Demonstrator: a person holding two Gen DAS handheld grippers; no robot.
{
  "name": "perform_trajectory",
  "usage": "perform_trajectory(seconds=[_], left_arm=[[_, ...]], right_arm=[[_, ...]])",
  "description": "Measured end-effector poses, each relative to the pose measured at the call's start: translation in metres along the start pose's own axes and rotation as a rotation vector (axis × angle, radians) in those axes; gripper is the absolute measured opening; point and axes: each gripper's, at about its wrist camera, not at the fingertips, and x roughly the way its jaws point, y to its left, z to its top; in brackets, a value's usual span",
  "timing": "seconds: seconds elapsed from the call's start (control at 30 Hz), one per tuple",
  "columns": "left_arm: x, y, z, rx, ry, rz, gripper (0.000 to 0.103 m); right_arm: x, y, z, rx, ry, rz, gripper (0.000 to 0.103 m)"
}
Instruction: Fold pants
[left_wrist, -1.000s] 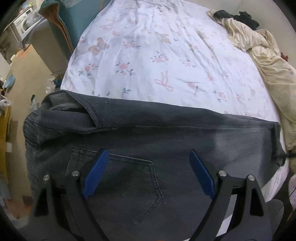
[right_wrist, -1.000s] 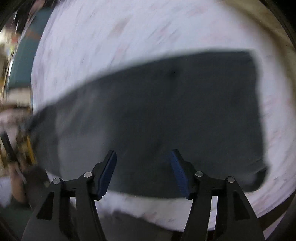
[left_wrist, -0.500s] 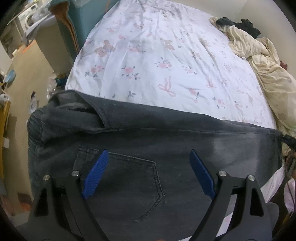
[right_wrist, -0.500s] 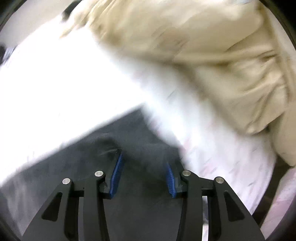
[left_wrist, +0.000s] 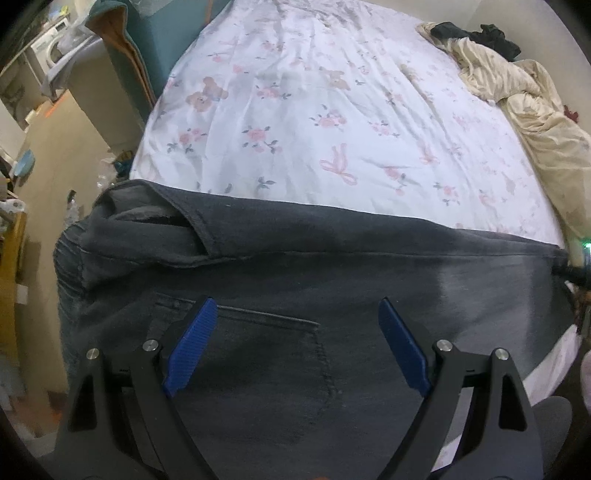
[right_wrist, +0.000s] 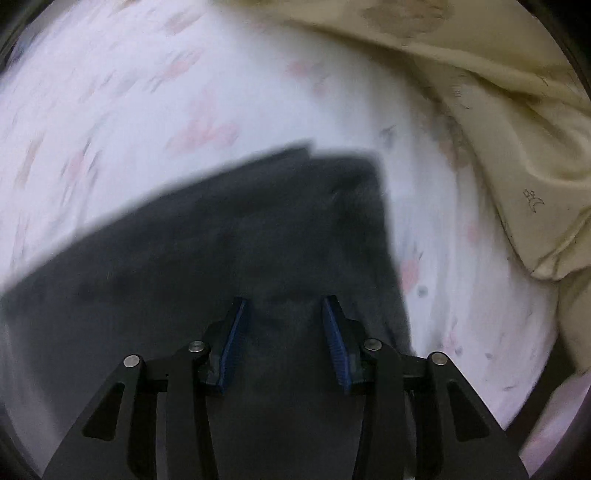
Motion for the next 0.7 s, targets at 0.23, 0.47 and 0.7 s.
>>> perform_trajectory(seconds=[0.23,0.47,0.7], left_arm=[[0.004,0.013,0.004,-0.048,-0.015,0.034,0.087],[-0.007,0.017,-0.006,-0.055,-0.059,-0.039,0.087],[-0.046,0.103,-0.046,-0.252,-0.186,-0.025,0.087]], right_arm=[[-0.054,0.010,0.010,0.106,-0.156,-0.029,0.054],[-0.140,0.071,-0.041,0.228,-0.263,0.293,0.074],[-0.154,0.174,-0.154,0.134,-0.188,0.708,0.082]])
